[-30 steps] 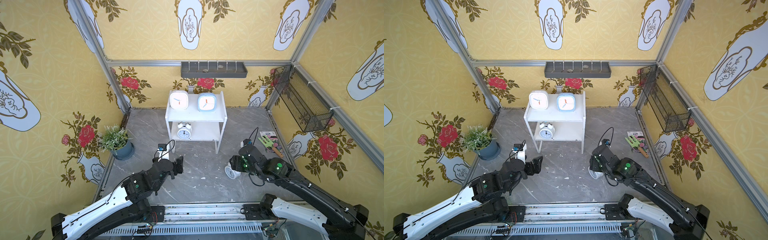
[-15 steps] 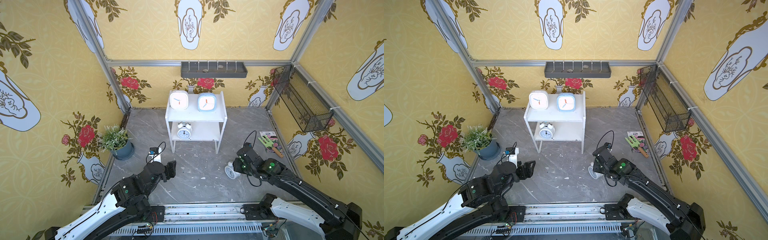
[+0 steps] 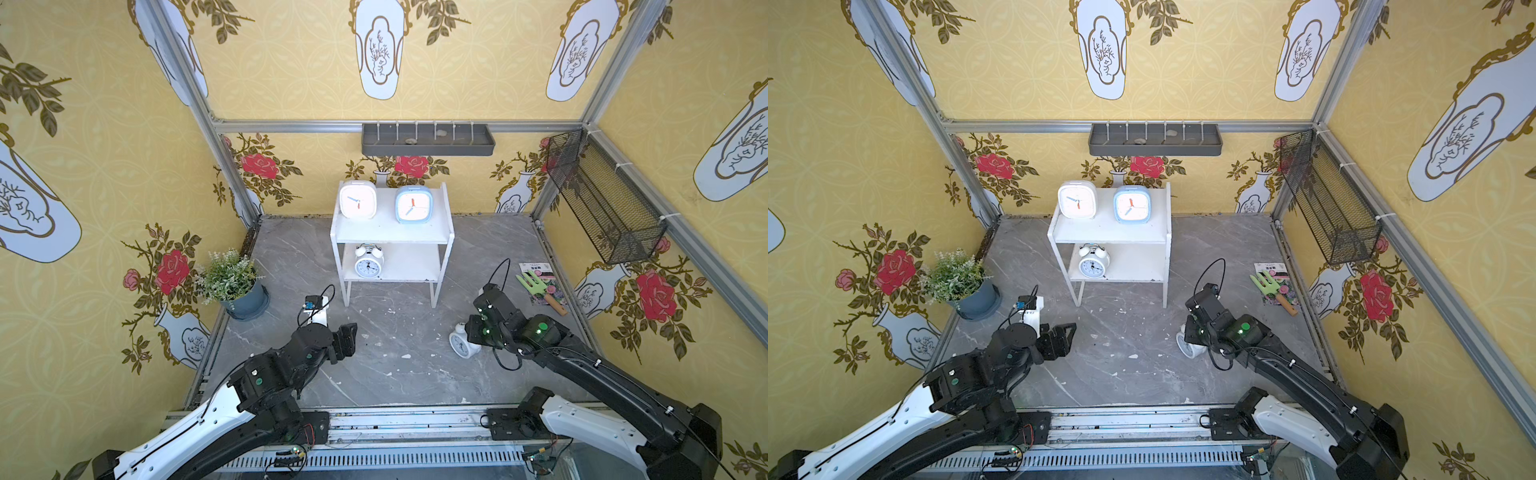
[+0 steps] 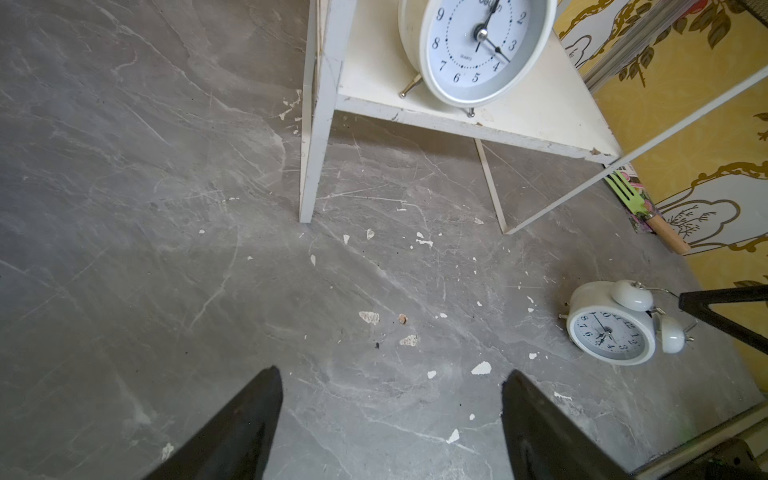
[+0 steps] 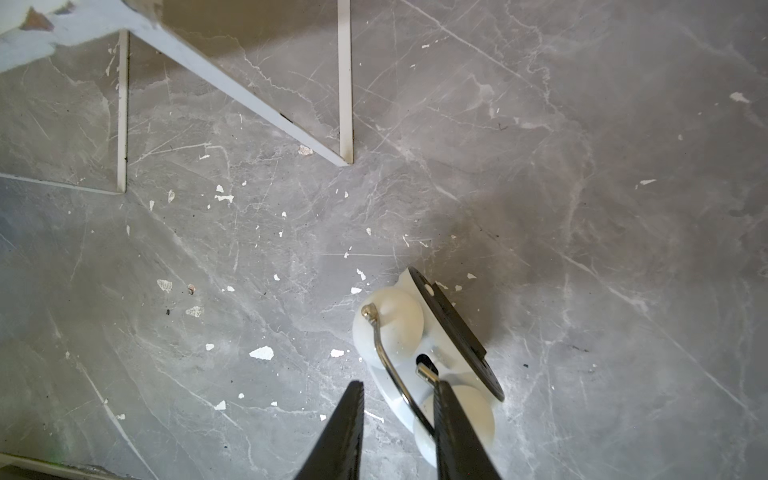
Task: Place the alarm clocks on the shelf by style
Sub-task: Pick up the alarm from the center of the board.
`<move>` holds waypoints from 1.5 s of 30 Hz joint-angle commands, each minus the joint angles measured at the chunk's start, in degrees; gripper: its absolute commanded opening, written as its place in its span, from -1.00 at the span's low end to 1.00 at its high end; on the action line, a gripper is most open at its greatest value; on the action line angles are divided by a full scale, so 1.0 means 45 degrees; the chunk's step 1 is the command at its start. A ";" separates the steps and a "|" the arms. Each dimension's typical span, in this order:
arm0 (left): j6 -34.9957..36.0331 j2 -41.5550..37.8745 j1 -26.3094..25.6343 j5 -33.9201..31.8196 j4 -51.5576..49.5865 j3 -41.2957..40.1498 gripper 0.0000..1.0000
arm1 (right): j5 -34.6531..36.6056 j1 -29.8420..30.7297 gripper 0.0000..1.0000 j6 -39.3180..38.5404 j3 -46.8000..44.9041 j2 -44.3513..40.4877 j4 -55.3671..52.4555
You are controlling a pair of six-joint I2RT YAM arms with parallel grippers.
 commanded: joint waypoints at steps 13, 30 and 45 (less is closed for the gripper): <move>0.0276 0.0355 0.0012 0.0530 0.1200 -0.0039 0.72 | 0.0495 0.0004 -0.46 0.0265 0.0065 0.0810 -0.0238; 0.0359 0.0315 0.0012 0.0679 0.1442 -0.0218 0.71 | 0.0626 0.0004 -0.74 0.0426 -0.0210 0.0628 -0.0121; 0.0378 0.0357 0.0012 0.0703 0.1613 -0.0273 0.75 | 0.0804 0.1245 -1.00 0.0120 0.0656 0.0663 -0.0063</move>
